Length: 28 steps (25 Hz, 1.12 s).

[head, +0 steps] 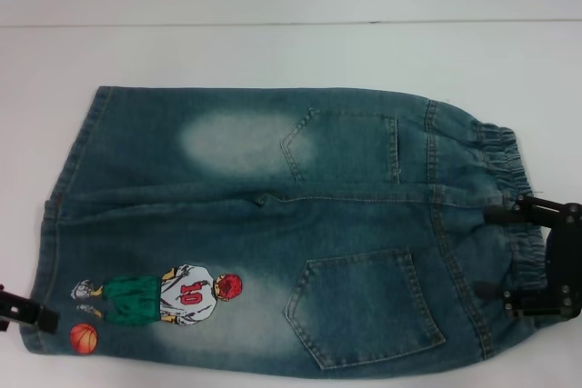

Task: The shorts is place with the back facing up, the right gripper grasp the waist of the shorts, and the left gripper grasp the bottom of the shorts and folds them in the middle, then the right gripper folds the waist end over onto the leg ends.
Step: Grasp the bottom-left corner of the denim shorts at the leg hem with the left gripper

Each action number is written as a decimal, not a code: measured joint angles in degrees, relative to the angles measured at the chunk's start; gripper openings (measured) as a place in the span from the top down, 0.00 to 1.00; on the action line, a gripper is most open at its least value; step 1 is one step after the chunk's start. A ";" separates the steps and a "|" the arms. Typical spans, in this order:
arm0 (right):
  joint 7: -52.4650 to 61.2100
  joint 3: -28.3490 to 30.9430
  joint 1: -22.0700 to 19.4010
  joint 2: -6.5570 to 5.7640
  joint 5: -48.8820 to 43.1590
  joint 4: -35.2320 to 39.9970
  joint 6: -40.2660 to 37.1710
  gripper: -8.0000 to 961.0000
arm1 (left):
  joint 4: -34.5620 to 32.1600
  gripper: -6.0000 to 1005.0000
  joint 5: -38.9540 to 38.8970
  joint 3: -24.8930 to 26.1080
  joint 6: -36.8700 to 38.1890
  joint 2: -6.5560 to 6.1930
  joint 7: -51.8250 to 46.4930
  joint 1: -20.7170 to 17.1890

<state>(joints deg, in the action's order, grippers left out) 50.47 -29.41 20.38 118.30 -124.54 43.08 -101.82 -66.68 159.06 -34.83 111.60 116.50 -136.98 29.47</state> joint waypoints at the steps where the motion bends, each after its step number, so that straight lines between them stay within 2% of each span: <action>1: -0.02 -0.06 0.09 0.00 0.00 0.00 -0.06 0.06 | 0.31 0.24 0.02 -0.15 -0.13 0.02 -0.01 0.06; 14: -0.75 -0.06 0.11 0.27 -0.01 -0.02 -0.51 0.06 | 5.56 0.25 -0.20 -1.73 -3.93 0.56 1.14 1.26; 19: -0.88 -0.27 0.01 0.35 -0.12 -0.02 -0.64 0.06 | 5.60 0.26 -0.02 -2.36 -4.45 0.57 1.19 1.20; 26: -0.90 -0.30 0.01 0.53 -0.26 -0.02 -0.91 0.07 | 5.24 0.26 2.06 -2.46 -4.26 0.27 0.95 1.15; 28: -0.90 -0.30 0.02 0.56 -0.24 -0.02 -0.99 0.07 | 5.09 0.26 2.81 -1.65 -3.89 -0.17 0.80 1.25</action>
<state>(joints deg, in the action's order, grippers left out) 49.57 -29.71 20.40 118.86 -124.78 43.07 -102.81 -61.59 161.87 -36.48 107.71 116.33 -136.18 30.72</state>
